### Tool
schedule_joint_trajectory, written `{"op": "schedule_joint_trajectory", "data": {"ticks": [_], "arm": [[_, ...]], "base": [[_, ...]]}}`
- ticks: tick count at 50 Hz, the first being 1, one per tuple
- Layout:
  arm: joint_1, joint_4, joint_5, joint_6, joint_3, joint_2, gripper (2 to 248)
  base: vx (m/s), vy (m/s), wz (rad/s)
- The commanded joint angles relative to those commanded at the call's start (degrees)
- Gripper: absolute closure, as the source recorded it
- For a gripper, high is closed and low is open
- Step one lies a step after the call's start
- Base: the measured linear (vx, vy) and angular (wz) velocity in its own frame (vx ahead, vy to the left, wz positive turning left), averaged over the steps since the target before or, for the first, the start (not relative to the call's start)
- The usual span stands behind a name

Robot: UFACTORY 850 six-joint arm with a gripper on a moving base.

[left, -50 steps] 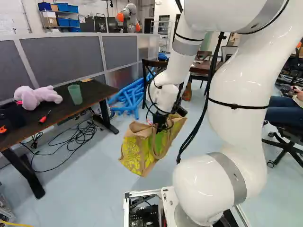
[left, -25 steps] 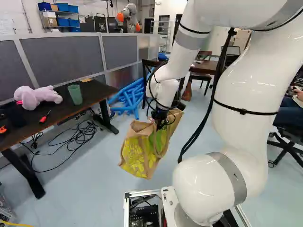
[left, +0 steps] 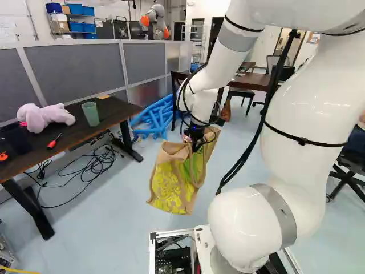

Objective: Pick up the bag on the ground and place it on the table

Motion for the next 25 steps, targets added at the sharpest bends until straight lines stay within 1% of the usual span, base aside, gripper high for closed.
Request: {"op": "schedule_joint_trajectory", "data": {"ticks": [25], "arm": [[-0.62, -4.07, -8.15, 0.0, -3.24, 2.54, 229]], "base": [[0.0, 0.0, 0.0]]}}
